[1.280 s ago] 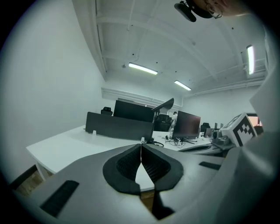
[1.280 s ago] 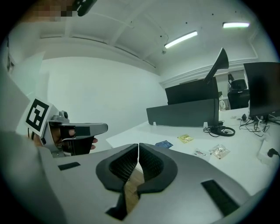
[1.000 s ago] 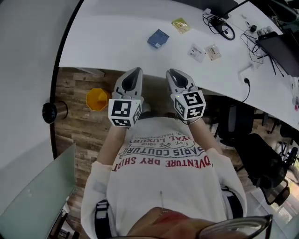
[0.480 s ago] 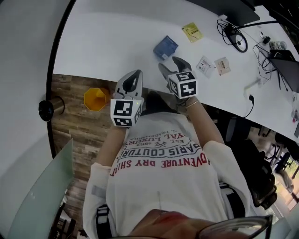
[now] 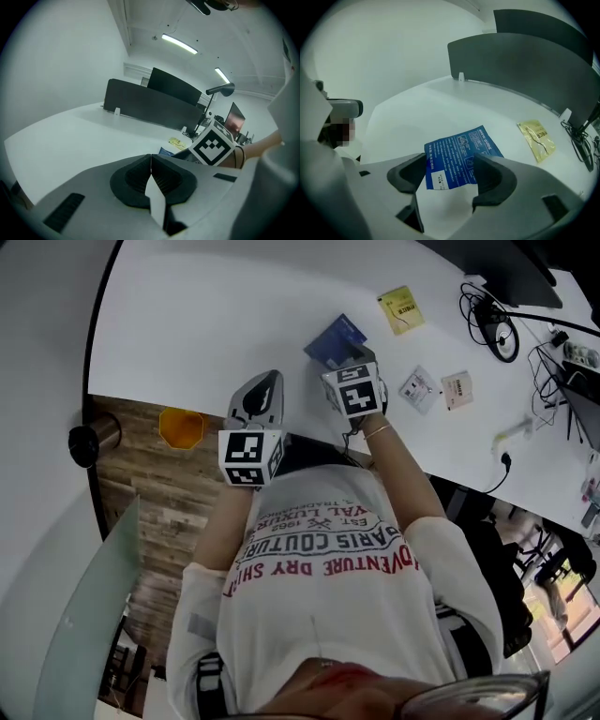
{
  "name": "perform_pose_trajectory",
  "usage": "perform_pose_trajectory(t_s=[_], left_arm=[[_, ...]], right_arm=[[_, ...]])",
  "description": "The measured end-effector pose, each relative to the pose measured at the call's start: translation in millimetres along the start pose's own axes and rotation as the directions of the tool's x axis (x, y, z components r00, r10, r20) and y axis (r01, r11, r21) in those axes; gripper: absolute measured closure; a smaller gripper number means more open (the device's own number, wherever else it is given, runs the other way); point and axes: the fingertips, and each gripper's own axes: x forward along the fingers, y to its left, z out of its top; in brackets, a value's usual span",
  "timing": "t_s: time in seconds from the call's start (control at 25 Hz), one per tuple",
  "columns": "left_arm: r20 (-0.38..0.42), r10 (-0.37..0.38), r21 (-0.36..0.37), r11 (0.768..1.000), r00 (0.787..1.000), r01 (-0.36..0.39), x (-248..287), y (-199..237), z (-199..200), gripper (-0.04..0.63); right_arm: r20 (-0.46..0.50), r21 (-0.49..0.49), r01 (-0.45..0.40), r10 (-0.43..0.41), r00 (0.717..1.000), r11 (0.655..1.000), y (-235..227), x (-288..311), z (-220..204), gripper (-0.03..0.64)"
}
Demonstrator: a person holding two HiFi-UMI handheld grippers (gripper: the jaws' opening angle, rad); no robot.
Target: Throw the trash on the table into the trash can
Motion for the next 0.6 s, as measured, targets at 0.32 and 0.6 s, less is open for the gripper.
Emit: perform_pose_trajectory(t_s=[0.32,0.6], left_arm=[[-0.045,0.001,-0.023,1.000,0.999,-0.002,27,-4,-4,0.572],[-0.010,0.023,-0.031,0.999,1.000,-0.023,29,-9,10,0.572]], right_arm=[[0.023,0.037,-0.009,0.008,1.000,0.999,-12,3,4,0.529],[-0.002,-0.018,-0.091,0.091,0.996,0.996,-2,-10,7,0.571]])
